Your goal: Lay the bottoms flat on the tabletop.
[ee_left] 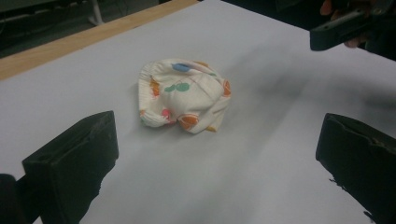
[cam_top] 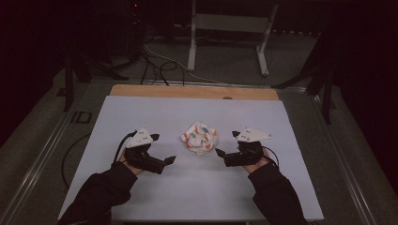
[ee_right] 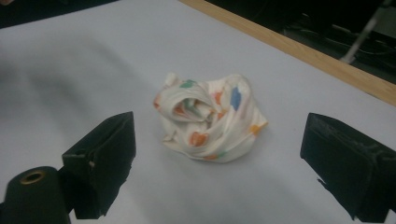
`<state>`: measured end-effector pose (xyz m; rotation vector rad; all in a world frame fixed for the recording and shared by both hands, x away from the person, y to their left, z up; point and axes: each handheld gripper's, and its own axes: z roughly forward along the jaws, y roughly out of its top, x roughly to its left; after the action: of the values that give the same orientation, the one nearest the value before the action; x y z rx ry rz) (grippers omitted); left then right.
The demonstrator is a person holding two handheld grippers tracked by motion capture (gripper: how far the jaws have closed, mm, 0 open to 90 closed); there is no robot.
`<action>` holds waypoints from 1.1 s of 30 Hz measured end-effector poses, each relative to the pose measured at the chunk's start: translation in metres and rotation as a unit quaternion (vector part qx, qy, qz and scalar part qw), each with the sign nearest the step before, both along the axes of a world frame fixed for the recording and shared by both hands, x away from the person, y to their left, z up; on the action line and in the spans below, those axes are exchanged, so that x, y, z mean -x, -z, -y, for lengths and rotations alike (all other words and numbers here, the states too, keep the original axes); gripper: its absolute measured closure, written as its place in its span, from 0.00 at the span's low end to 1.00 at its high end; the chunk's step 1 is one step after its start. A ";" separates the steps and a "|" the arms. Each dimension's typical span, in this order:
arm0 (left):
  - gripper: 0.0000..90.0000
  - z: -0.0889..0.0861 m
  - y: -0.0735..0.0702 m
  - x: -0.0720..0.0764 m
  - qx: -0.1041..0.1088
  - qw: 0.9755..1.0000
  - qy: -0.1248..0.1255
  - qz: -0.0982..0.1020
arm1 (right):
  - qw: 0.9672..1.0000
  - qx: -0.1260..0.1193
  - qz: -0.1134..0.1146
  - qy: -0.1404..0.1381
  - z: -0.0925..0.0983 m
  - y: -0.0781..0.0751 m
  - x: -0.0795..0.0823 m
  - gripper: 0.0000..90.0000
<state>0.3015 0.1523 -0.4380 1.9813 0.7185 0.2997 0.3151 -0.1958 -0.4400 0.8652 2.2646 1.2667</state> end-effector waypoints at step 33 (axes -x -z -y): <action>0.35 0.045 0.067 -0.066 -0.014 0.984 -0.127 -0.121 | 0.993 0.004 -0.072 0.093 -0.023 0.053 -0.045 0.31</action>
<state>0.3678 0.1075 -0.5048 1.9730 1.1326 0.2219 0.3600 -0.1728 -0.4929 1.1684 2.2344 1.1449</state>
